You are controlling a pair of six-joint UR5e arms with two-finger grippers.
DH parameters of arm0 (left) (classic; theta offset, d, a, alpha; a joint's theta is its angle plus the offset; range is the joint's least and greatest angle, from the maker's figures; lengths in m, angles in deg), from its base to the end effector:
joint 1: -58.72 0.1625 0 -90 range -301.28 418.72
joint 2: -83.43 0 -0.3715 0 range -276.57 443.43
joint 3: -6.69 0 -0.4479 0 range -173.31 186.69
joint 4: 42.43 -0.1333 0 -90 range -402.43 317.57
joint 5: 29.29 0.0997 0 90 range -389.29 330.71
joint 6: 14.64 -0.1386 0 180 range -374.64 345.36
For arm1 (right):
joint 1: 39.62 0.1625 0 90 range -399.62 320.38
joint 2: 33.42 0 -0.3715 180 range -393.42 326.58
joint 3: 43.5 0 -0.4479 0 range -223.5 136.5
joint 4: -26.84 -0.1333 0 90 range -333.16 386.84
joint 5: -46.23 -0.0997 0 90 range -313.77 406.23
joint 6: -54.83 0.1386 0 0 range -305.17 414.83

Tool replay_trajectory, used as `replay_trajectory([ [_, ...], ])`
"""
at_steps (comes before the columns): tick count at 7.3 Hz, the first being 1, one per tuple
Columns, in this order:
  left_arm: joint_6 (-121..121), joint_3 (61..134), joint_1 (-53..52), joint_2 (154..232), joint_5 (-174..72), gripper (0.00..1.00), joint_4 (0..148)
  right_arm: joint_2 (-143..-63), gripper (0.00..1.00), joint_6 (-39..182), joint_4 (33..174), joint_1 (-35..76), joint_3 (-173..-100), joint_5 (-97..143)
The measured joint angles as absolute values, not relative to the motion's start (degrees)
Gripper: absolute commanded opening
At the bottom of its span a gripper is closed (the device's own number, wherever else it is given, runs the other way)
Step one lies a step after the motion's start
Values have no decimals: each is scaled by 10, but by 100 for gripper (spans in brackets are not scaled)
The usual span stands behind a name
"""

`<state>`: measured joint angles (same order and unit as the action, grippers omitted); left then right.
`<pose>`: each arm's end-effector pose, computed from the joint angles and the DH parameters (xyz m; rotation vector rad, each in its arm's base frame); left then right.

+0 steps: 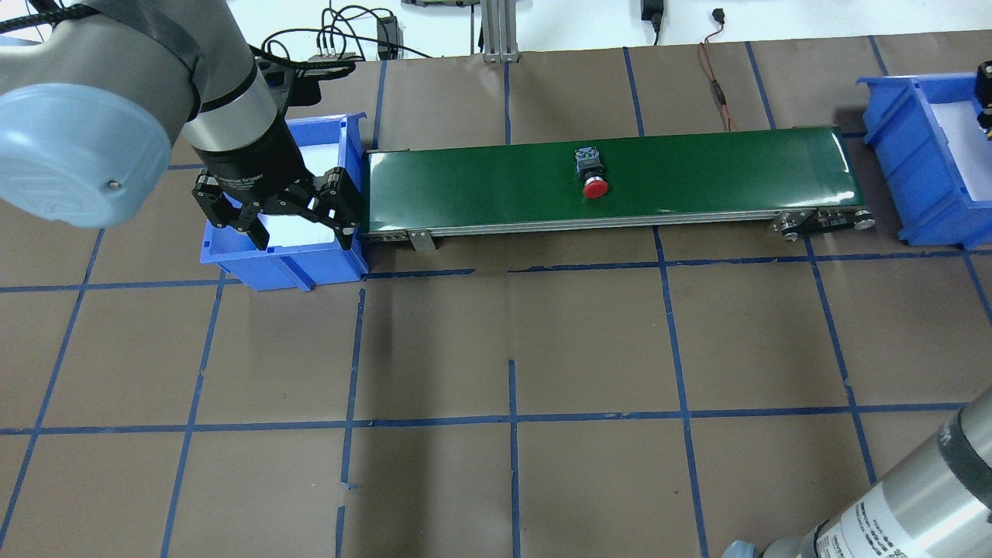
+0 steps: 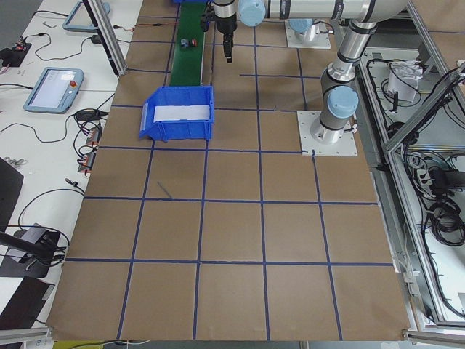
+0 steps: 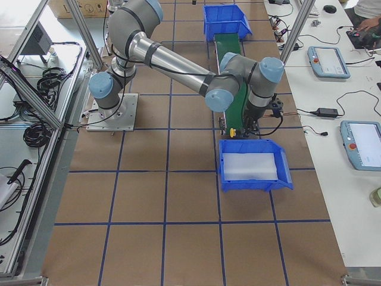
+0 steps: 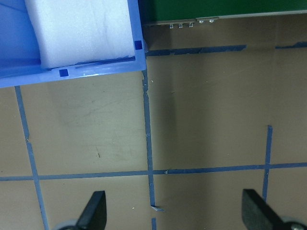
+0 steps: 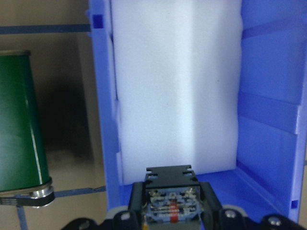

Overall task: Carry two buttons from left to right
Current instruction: 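Carry the yellow button with the right gripper into the far blue bin, then open the right gripper in the bin and lift it out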

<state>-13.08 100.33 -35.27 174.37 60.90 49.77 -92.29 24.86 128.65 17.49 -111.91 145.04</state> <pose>-0.1698 -0.5247 0.3488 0.0666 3.1264 0.1848 -0.3071 -0.6812 0.2734 -0.0807 -2.9879 -0.0695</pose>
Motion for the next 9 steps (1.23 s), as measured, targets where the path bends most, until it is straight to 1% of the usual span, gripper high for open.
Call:
replay_trajectory([
  [1,-131,1003,-353,1745,609,100,498,-911,26,247,1295,165,-1118,1451],
  [2,-131,1003,-353,1746,610,100,498,-898,45,247,1301,161,-1115,1452],
  [4,-131,1003,-353,1747,610,100,498,-886,95,247,1314,159,-1109,1451],
  [5,-131,1003,-353,1747,610,100,498,-884,99,244,1318,159,-1109,1451],
  [9,-130,1004,-354,1748,610,100,498,-900,100,246,1306,180,-1110,1440],
])
